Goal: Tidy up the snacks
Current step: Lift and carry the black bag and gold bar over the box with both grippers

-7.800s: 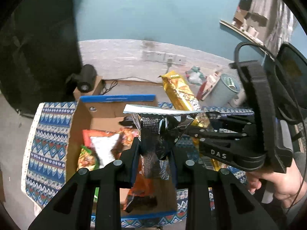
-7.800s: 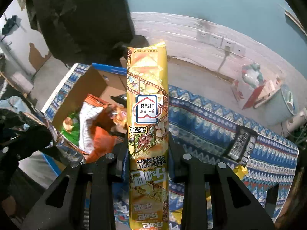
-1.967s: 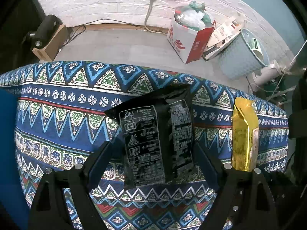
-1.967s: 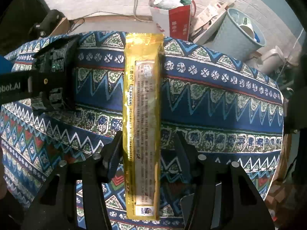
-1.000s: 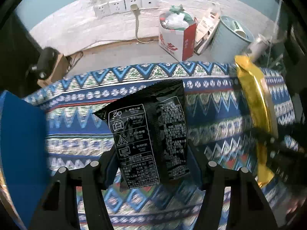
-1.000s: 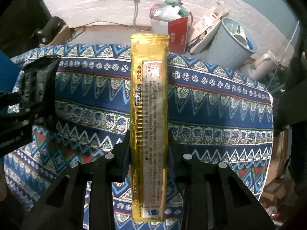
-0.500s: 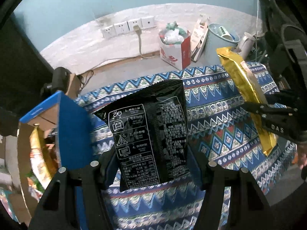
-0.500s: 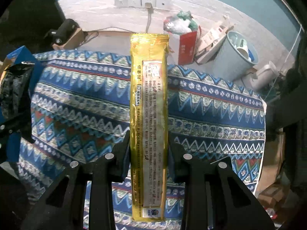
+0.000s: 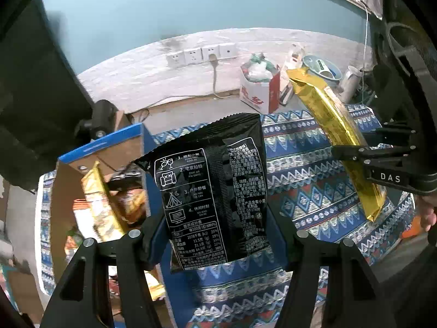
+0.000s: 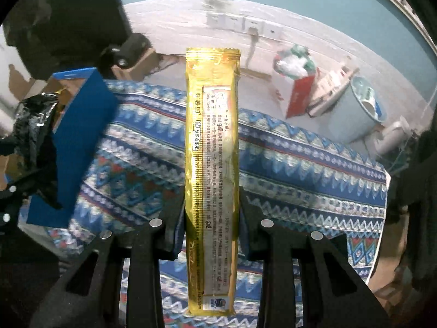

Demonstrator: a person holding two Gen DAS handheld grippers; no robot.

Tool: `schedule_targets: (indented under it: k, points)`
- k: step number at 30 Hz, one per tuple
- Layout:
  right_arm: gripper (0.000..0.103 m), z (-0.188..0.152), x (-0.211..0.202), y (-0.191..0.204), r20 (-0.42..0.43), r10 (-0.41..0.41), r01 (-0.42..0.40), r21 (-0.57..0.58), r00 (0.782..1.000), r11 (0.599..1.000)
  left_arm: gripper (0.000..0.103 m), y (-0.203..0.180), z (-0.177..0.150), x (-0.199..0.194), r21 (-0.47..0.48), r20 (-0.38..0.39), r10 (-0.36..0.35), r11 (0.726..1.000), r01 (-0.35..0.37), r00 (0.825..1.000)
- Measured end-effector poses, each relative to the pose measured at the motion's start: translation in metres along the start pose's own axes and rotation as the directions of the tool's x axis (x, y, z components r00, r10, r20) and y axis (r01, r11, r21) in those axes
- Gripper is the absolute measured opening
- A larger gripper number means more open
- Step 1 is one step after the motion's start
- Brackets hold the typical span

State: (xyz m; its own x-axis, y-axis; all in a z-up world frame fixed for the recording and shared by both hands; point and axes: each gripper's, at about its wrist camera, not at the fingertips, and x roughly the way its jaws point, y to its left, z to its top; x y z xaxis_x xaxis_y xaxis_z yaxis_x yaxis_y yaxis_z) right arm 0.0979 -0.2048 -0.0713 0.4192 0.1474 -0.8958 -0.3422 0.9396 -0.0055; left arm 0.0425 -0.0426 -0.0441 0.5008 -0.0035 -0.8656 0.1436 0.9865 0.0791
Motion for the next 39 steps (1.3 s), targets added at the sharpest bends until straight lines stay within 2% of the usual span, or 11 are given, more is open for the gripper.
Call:
schedule_targets:
  k: [9,21,39]
  points:
    - [0.03,0.027,-0.013,0.057,0.027,0.092,-0.091,-0.054,0.995,0.994,0.065,0.031,-0.006,-0.021,-0.037,0.045,0.027,0.999,-0.025,0.999]
    - [0.03,0.065,-0.011,0.118,0.021,0.194,-0.191,-0.095,0.981,0.977,0.065,0.075,-0.015,-0.031,-0.111,0.047,0.07,0.992,-0.064,0.996]
    - [0.031,0.106,0.006,0.2,-0.013,0.284,-0.283,-0.151,0.959,0.947,0.065,0.156,-0.043,-0.02,-0.261,-0.037,0.123,0.957,-0.128,0.992]
